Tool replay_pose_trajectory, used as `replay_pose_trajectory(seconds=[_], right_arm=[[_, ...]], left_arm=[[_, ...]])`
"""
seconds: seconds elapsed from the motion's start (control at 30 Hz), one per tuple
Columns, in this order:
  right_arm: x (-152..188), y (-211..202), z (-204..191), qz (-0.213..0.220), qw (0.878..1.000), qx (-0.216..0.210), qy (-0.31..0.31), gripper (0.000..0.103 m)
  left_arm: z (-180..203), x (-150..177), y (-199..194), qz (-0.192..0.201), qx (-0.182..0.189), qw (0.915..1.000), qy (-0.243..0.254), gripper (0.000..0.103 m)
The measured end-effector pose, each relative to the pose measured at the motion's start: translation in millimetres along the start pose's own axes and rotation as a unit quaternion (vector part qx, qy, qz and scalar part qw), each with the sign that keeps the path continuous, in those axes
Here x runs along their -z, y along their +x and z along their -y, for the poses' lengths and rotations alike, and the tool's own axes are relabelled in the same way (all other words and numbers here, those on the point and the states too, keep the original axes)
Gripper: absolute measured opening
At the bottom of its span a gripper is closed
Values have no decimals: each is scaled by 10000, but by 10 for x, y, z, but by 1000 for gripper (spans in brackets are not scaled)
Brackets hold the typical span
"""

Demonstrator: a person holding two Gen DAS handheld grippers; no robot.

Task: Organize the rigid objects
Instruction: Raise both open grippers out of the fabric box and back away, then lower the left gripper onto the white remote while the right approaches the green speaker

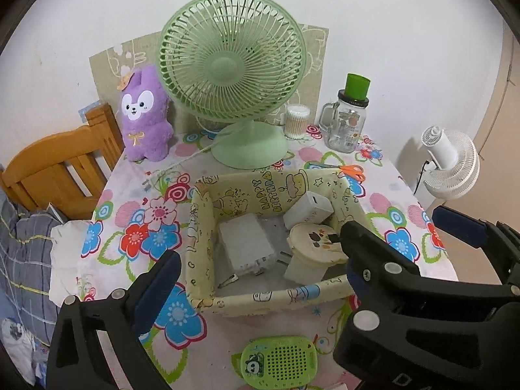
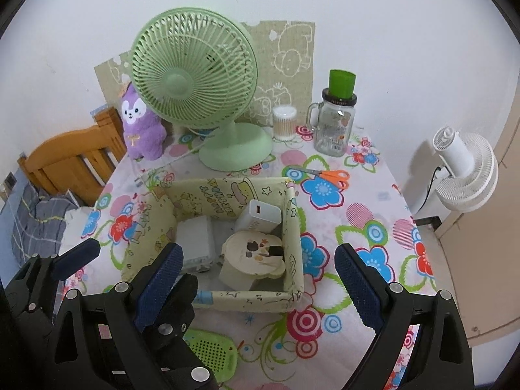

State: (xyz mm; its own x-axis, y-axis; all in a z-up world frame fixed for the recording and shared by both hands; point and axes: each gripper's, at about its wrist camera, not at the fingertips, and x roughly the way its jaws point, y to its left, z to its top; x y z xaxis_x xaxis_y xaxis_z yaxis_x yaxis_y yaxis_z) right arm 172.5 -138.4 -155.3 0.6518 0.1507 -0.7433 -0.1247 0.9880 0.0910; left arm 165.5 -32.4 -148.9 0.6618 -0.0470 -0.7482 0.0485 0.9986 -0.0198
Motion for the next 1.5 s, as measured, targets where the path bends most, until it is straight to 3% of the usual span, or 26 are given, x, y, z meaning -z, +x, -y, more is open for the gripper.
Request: replay_pose_trajectory(seconds=[0.93, 1.5], right_arm=[[494, -602, -221, 286, 9993, 236, 93, 96], [969, -673, -162, 181, 9981, 563, 158, 96]], left_arm=[[-60, 440, -532, 190, 332, 9988, 300, 103], [-82, 856, -423, 12, 664, 9966, 491, 103]])
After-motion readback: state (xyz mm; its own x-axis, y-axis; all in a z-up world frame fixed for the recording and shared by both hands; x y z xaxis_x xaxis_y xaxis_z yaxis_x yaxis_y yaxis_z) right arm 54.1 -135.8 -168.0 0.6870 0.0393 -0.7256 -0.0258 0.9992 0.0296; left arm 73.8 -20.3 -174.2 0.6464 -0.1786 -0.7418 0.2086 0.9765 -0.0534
